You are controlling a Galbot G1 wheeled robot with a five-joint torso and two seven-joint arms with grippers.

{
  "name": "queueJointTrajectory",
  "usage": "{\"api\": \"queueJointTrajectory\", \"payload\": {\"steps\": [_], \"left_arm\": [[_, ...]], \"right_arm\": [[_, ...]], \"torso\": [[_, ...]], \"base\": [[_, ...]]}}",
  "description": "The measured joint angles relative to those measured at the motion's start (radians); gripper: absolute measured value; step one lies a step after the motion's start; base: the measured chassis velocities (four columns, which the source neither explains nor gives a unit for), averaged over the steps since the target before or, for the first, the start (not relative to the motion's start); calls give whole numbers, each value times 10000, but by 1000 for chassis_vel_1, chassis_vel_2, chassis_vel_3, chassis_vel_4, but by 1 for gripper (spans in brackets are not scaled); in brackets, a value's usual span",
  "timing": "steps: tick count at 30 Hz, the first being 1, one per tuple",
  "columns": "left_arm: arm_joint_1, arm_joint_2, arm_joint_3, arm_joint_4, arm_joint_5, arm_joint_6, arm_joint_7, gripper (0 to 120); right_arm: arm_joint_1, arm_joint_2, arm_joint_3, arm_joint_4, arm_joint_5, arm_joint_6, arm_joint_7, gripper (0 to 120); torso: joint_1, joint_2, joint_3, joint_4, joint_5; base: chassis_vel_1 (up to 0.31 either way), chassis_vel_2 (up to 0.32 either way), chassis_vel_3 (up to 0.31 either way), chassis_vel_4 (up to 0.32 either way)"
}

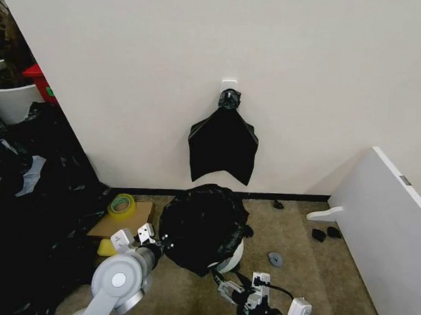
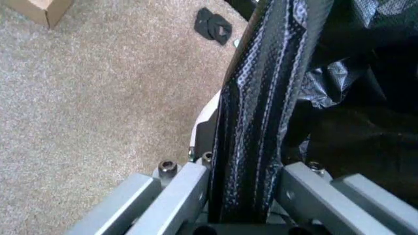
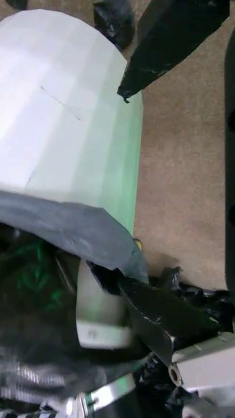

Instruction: Place the garbage bag over the trash bin.

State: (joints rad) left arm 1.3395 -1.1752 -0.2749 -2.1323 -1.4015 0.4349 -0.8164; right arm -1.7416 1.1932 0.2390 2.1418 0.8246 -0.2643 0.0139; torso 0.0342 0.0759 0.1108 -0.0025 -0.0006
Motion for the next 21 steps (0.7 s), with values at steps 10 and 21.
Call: {"api": "queueJointTrajectory", "payload": {"steps": [10,21], "left_arm": [[105,9,14,-134,-30,61,24,0],[83,-15,11,-219,-165,106,9,0]], "right_arm": [[335,-25,172,-526,-5,-198,298,100],[823,-32,330,-1419,-134,-198,302,100]], "torso": [[0,0,0,0,0],[0,0,0,0,1]], "base": [[0,0,0,0],[0,0,0,0]]}}
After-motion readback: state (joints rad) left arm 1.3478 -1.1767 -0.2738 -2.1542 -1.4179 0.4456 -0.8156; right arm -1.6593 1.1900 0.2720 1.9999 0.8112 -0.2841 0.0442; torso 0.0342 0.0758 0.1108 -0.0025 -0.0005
